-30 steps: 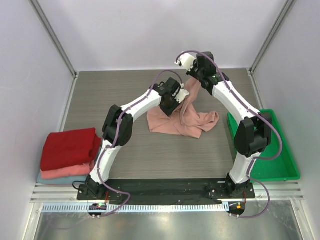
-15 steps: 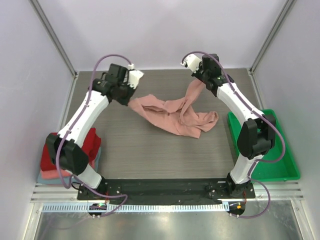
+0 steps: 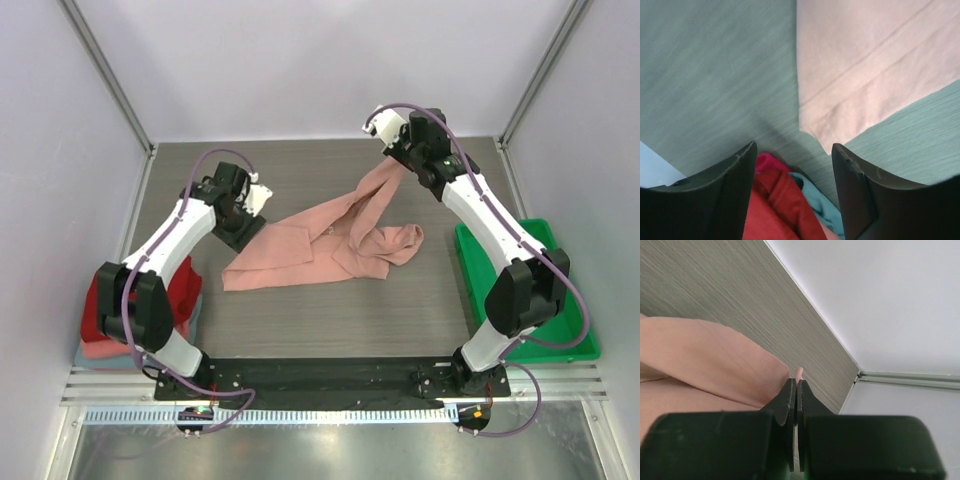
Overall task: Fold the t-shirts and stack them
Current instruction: Flatten the tshirt out
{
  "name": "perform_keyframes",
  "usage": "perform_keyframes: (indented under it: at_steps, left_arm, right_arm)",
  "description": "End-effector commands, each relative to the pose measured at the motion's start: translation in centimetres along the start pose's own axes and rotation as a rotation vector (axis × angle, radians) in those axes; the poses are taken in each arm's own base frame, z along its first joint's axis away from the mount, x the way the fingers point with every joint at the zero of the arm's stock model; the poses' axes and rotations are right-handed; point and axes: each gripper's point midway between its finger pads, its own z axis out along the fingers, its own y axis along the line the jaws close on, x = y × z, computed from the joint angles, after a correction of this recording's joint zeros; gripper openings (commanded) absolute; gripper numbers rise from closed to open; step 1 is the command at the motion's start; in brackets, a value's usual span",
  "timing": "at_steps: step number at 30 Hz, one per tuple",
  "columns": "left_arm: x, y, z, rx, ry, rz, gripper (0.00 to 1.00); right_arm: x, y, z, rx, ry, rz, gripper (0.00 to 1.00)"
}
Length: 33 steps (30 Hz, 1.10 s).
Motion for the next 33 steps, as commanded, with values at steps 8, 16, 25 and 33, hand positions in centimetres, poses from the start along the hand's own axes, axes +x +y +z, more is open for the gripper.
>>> perform_keyframes:
  at_steps: [8,16,25,33]
  left_arm:
    - [-6.7,-5.5,1.3,0.098,-0.151,0.222,0.59]
    - [-12.0,-9.8,4.3,0.200,-0.196,0.245,0.53]
    - [-13.5,-14.4,7.1,0.288,-0.135,0.246,0.56]
    - [-14.1,-16.4,9.1,0.311,-0.091,0.256,0.53]
  right_arm:
    - [-0.2,0.3,1.0,-0.002,-0.006,-0.003,0.01]
    - [0.7,1.0,2.1,-0.013,0.023,-0.016,0.01]
    - [1.2,1.1,2.5,-0.006,0.040,-0.036,0.01]
    - [1.2,1.1,2.8,-0.006,0.040,-0.036,0.01]
